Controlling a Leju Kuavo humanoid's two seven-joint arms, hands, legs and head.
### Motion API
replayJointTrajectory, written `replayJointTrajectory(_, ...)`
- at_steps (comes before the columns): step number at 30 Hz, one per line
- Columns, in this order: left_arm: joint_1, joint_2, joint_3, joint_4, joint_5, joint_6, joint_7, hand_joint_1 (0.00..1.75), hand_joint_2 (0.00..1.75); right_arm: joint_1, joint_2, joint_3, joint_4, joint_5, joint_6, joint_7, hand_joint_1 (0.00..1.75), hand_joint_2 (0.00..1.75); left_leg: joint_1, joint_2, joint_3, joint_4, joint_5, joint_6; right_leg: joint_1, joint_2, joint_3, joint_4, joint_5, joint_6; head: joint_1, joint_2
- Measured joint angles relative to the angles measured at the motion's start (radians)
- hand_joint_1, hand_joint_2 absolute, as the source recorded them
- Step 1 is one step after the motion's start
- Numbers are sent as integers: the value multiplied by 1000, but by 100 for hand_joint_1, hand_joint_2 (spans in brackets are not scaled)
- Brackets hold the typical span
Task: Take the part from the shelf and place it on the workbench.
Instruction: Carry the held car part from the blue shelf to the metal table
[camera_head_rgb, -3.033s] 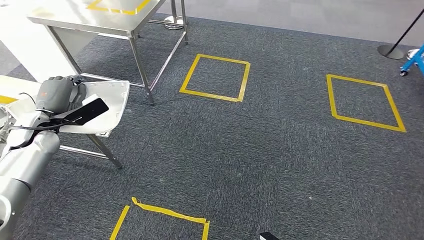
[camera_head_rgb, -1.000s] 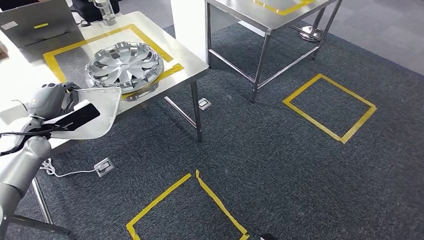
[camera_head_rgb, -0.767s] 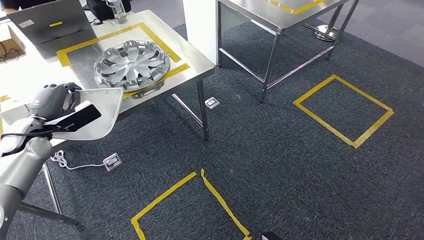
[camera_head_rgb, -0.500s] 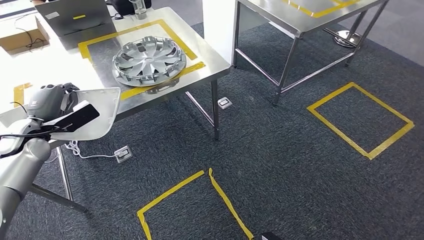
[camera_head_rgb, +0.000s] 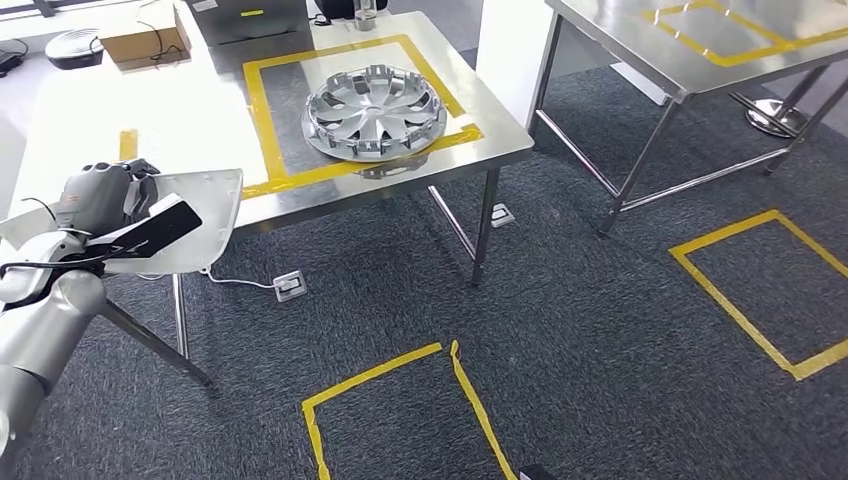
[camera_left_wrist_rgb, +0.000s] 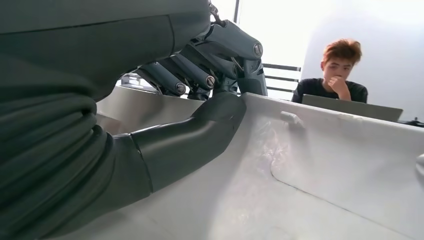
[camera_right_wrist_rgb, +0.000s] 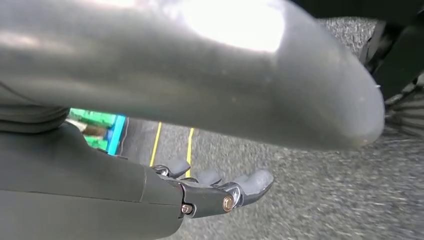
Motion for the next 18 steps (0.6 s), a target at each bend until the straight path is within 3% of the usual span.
replayJointTrajectory(2, -2, -2, 0, -1, 0, 0, 0, 175, 175, 0, 0, 0, 0, 0, 0, -4, 0, 0, 0, -20, -7, 1, 5, -13, -1, 26, 33, -79, 20, -3, 0, 0)
replayJointTrajectory(5, -2, 0, 0, -1, -1, 0, 2, 175, 175, -2, 1, -1, 0, -9, -1, -4, 0, 0, 3, -38, -13, -7, 14, -34, 1, 8, 39, -91, 24, -19, 0, 0)
replayJointTrajectory(6, -3, 1, 0, -1, -2, 1, 2, 175, 175, -3, 2, -4, 0, -16, -1, -3, 0, 0, 2, -27, -11, -6, 13, -36, 1, 3, 40, -94, 26, -22, -4, 0)
replayJointTrajectory(9, -11, -3, 1, -1, -5, 2, 7, 175, 175, -4, 5, -20, 0, -34, -2, -5, 0, 0, 0, 10, -2, -13, 14, -19, 7, -2, 37, -94, 26, -24, -12, 0)
replayJointTrajectory(18, -14, -5, 4, -1, -7, 10, 20, 175, 175, -2, 5, -39, 0, -28, -2, -4, 0, 0, 1, 11, -1, -26, 23, -28, 9, -5, 35, -89, 35, -31, -10, 0)
